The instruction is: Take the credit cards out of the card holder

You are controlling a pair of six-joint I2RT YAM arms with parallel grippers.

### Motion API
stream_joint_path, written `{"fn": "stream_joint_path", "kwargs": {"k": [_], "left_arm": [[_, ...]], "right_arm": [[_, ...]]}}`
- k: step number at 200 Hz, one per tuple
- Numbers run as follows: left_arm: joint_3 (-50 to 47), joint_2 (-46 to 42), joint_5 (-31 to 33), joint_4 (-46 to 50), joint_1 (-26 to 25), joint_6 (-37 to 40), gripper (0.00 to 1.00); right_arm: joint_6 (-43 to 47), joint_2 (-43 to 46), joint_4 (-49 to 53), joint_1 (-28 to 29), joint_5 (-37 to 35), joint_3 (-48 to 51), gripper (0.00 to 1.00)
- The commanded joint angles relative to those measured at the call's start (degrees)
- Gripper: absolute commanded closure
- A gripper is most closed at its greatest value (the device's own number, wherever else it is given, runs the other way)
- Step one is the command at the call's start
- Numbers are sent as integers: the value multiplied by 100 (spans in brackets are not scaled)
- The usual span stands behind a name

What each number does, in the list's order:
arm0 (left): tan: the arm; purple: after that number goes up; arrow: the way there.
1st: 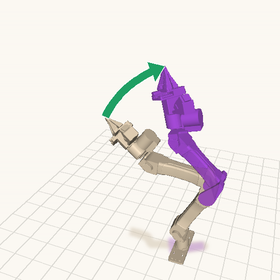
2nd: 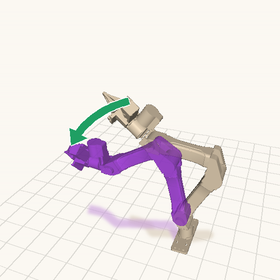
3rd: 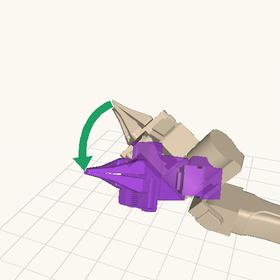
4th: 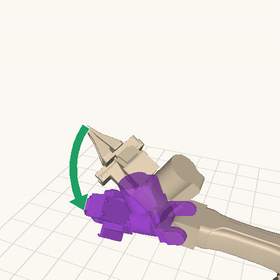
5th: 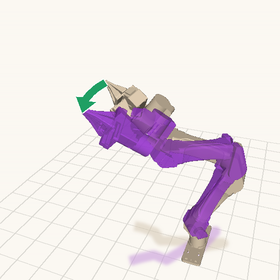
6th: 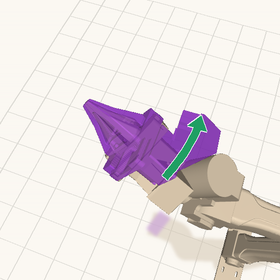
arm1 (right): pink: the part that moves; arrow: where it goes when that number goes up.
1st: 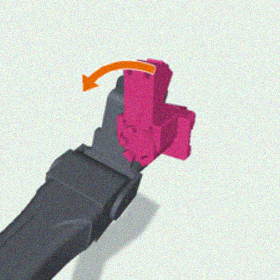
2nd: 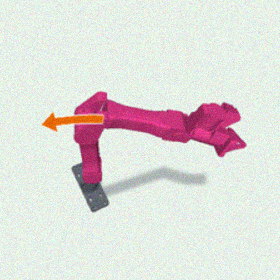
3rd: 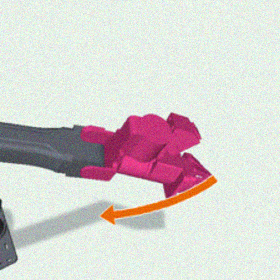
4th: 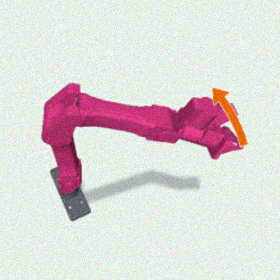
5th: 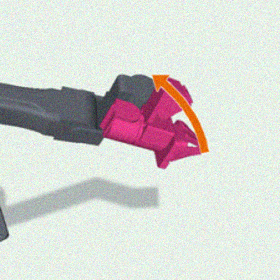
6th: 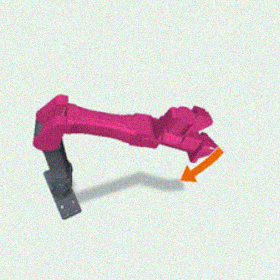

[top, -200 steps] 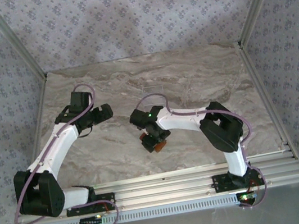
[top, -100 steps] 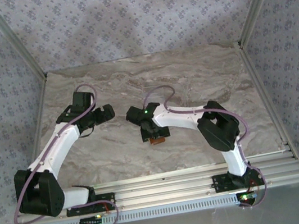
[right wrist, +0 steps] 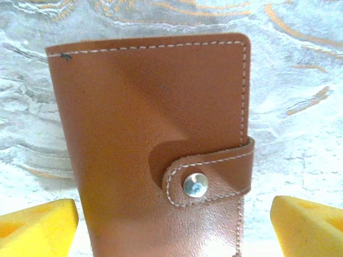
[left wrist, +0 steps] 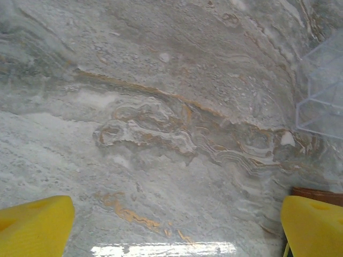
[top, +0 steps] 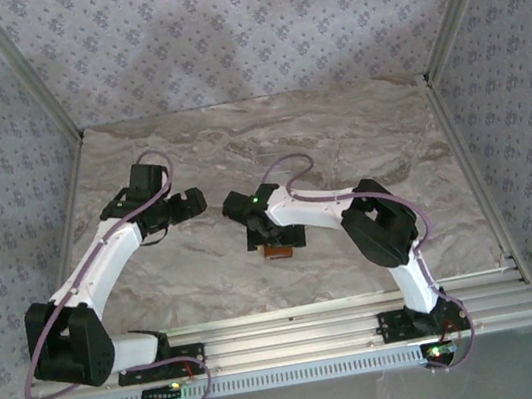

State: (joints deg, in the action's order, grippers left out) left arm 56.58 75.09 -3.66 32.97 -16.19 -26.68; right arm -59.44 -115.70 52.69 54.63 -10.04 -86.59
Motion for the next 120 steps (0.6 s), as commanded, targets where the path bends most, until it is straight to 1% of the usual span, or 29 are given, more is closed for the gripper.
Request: {"fn": "stream_joint_path", "kwargs": {"k": [1, 8, 29, 47, 55, 67, 75, 81, 90, 103, 113, 120], "left_arm": [[102, 57, -301, -17, -198, -83, 3], [137, 128, -299, -29, -300, -132, 3], [158, 338, -386, -213, -573, -415, 5], [42, 520, -758, -618, -698, -820, 6], [-32, 605, -900, -843, -755, -990, 6], [-76, 762, -1112, -1050, -812, -1217, 7], [-72, 883, -1189, -1110, -828, -1335, 9], [-81, 953, -1208, -1141, -848, -1419, 10], [-110, 1022, -1218, -1180, -860, -1530, 11], [-148, 1106, -1250, -1250, -861, -1640, 15], [-176, 1150, -1243, -1254, -862, -1682, 15], [-212, 1163, -1234, -1258, -860, -1700, 14]], "right_arm": [[620, 764, 21, -140, 92, 98, 7], [1052, 967, -237, -190, 281, 245, 9], [2045, 1550, -728, -431, 744, 707, 9], [3105, 2050, -1239, -782, 1478, 1282, 10], [3580, 2287, -1489, -992, 1872, 1563, 12], [4342, 2564, -1732, -1251, 2266, 1873, 16], [4907, 2709, -1795, -1399, 2387, 2109, 20], [5298, 2822, -2027, -1486, 2431, 2232, 21], [5833, 2917, -2164, -1614, 2675, 2410, 22], [6487, 2917, -2198, -1868, 2944, 2469, 22], [7156, 2856, -2167, -2024, 3202, 2488, 23], [7579, 2830, -2175, -2068, 3217, 2538, 23]]}}
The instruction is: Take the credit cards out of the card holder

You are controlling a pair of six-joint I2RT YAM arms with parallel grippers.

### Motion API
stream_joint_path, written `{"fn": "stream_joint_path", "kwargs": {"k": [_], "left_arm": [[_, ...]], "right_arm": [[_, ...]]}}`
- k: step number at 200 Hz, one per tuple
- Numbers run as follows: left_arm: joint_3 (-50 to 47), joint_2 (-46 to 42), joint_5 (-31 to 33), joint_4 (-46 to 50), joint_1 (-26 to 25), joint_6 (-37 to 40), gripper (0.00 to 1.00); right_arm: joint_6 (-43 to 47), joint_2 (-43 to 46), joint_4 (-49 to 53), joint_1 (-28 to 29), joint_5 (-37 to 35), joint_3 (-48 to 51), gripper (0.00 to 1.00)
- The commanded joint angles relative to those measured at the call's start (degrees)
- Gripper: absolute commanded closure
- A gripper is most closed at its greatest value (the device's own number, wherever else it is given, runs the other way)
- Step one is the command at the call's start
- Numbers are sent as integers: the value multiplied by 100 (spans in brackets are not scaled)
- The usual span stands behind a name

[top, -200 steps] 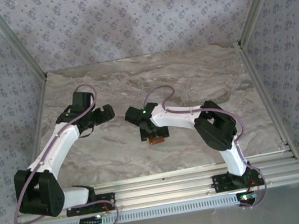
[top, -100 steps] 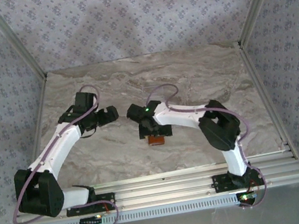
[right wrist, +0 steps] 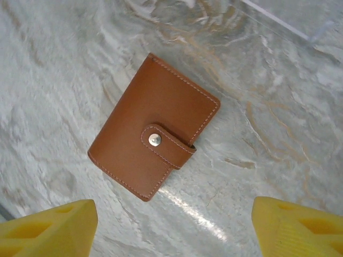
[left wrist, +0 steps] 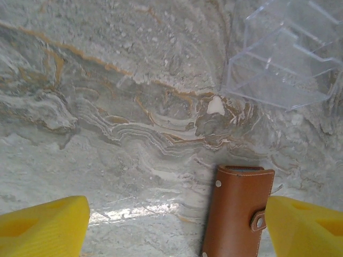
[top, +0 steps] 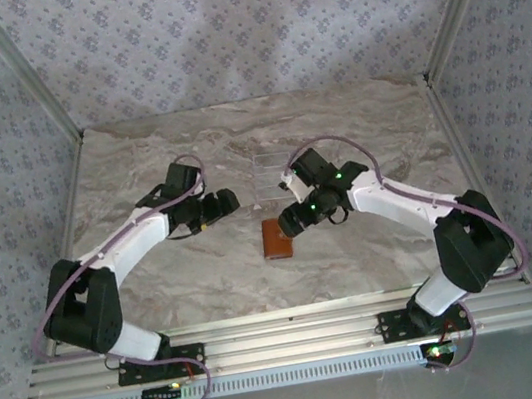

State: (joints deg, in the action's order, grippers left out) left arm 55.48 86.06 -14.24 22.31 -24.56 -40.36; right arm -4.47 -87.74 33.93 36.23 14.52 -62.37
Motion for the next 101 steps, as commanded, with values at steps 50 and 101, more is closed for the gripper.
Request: {"fn": "stream_joint_path", "kwargs": {"k": [50, 101], "left_arm": [[-289, 67, -251, -289, -5, -410, 14], [-709, 90, -562, -860, 71, -755, 14]], "right_arm": [[4214, -389, -165, 6, 316, 35, 30], [4821, -1204, 25, 264, 32, -485, 35]]}}
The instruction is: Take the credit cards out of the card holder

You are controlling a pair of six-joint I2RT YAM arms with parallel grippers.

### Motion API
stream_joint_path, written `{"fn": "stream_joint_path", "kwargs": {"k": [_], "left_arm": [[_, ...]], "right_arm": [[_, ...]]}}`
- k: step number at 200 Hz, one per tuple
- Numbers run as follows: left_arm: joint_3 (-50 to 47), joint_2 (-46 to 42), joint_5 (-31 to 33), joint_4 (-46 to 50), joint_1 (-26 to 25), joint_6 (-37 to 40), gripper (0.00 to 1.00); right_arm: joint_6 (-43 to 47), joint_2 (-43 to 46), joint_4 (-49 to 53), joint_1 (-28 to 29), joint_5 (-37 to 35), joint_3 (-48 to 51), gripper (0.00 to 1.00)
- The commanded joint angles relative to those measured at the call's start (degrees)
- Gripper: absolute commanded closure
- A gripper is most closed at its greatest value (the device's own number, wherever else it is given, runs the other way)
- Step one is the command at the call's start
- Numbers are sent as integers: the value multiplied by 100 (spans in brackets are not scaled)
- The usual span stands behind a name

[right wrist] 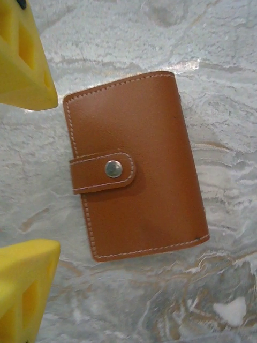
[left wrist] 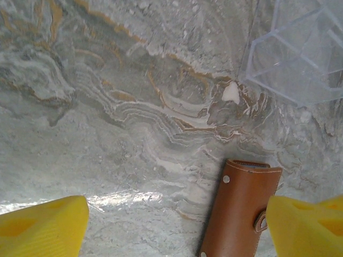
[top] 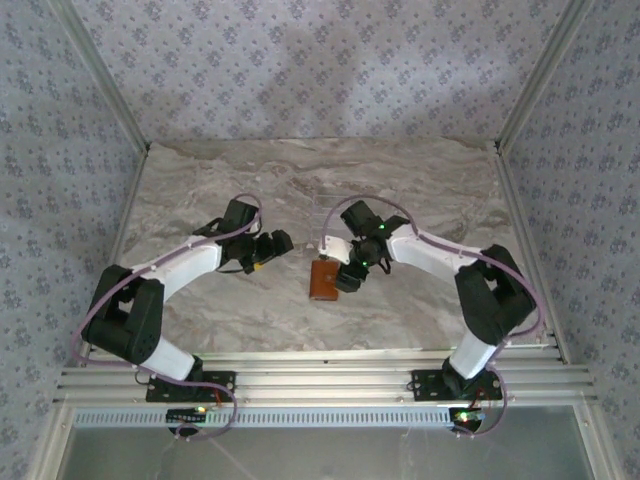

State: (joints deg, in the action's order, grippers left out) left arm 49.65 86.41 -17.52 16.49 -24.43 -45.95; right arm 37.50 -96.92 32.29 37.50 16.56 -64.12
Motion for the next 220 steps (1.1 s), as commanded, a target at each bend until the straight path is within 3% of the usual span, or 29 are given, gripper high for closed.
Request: {"fn": "stream_joint_path", "kwargs": {"k": [1, 111, 149, 165, 189, 220], "left_arm": [[-133, 58, -239, -278, 59, -195, 14], [-160, 157, -545, -375, 184, -173, 15], [-118, 227, -692, -418, 176, -258, 16], [-142, 258, -767, -486, 169, -315, 17], [-187, 310, -885, -631, 141, -426, 22], [-202, 367, -1157, -828, 41, -578, 38]], "right_arm": [[626, -298, 189, 145, -179, -320, 35], [856, -1051, 36, 355, -302, -723, 45], [862, -1145, -26, 404, -373, -691, 55], [847, -1149, -79, 425, -382, -651, 65], [791, -1064, -324, 507, -394, -522, 73], [560, -904, -817, 608, -166, -470, 81]]}}
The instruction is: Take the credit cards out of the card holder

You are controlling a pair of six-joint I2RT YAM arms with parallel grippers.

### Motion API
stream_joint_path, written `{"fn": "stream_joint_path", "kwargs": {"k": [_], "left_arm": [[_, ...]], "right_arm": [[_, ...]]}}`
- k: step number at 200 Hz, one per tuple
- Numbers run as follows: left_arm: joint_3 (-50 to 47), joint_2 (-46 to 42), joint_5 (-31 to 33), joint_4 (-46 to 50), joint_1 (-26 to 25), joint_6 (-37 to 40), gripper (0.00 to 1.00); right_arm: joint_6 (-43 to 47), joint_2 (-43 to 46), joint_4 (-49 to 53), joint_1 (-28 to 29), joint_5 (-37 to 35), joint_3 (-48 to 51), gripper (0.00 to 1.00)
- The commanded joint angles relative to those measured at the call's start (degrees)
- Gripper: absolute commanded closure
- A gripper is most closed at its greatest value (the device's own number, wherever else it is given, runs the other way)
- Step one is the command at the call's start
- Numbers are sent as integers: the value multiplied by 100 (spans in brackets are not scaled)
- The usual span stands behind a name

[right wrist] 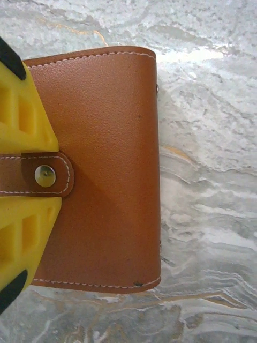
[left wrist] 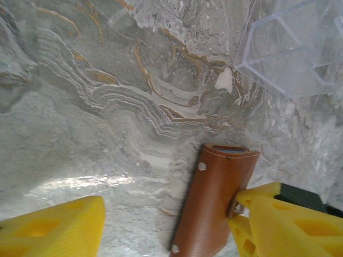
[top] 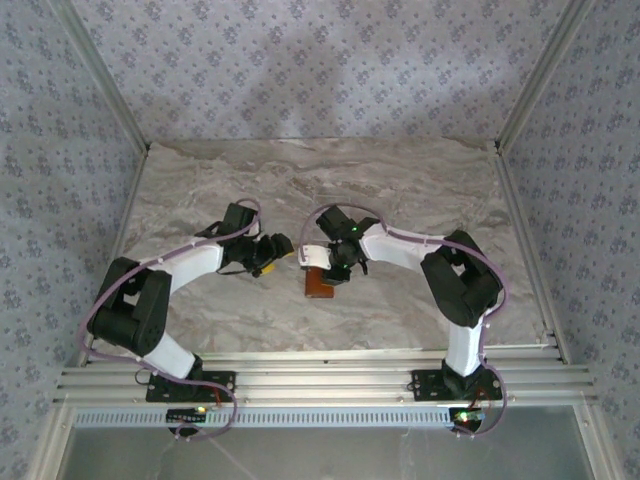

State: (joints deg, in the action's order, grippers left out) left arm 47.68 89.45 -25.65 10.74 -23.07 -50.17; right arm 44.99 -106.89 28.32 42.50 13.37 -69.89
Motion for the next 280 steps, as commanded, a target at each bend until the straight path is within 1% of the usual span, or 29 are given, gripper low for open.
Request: {"fn": "stream_joint_path", "kwargs": {"k": [1, 4, 17, 21, 40, 52, 74, 91, 108, 127, 142, 154, 161, 167, 172, 181, 203, 214, 231, 240, 247, 258, 270, 280], "left_arm": [[-5, 63, -353, -259, -98, -162, 38], [-6, 77, -375, -277, -111, -181, 40], [0, 92, -416, -356, -161, -219, 53], [-4, 103, -408, -370, -177, -241, 58], [-124, 157, -507, -705, -198, -474, 73], [-195, 233, -666, -981, -193, -658, 79], [-262, 379, -853, -1282, -236, -869, 83], [-268, 465, -880, -1364, -292, -953, 84], [-285, 512, -826, -1343, -311, -968, 84], [-287, 473, -728, -1249, -303, -927, 85], [-240, 416, -615, -1071, -294, -834, 85], [-277, 286, -412, -967, -261, -776, 85], [-302, 189, -291, -915, -220, -751, 85], [-326, 104, -209, -867, -180, -728, 85], [-344, 50, -163, -831, -138, -710, 84], [-368, -44, -101, -745, -66, -656, 83], [-366, -250, 39, -465, 129, -457, 80], [-365, -358, 113, -302, 228, -342, 79], [-371, -532, 204, -64, 365, -194, 78], [-352, -613, 285, 68, 414, -110, 78], [-341, -674, 394, 175, 434, -45, 78], [-322, -759, 534, 305, 435, 24, 78], [-308, -814, 602, 383, 435, 77, 77], [-305, -840, 620, 409, 435, 84, 76]], "right_arm": [[-191, 95, -434, 113, 164, 107, 81], [-217, 105, -471, 122, 195, 107, 81], [-292, 125, -610, 161, 291, 107, 83], [-332, 132, -660, 175, 312, 293, 83], [-454, 141, -884, 224, 364, 390, 86], [-535, 180, -1034, 252, 423, 474, 87], [-725, 273, -1363, 250, 607, 646, 88], [-869, 334, -1570, 254, 660, 754, 87], [-1048, 433, -1681, 262, 500, 838, 83], [-1546, 670, -1792, 261, 182, 954, 76], [-1954, 937, -1794, 268, 103, 1067, 67], [-2273, 1136, -1749, 287, -86, 1155, 64], [-2493, 1237, -1724, 292, -256, 1197, 60], [-2751, 1322, -1692, 281, -414, 1214, 55], [-2954, 1373, -1649, 274, -521, 1214, 53], [-3366, 1445, -1580, 281, -727, 1193, 53], [-4862, 1513, -1360, 294, -1373, 1043, 53], [-5550, 1502, -1271, 309, -1512, 983, 52], [-6931, 1371, -877, 323, -1868, 788, 53], [-7457, 1236, -595, 350, -1837, 617, 53], [-7783, 1117, -452, 358, -1661, 511, 53], [-7978, 980, -460, 414, -1333, 439, 53], [-8286, 844, -527, 548, -1332, 378, 48], [-8364, 686, -461, 641, -1362, 228, 42]]}}
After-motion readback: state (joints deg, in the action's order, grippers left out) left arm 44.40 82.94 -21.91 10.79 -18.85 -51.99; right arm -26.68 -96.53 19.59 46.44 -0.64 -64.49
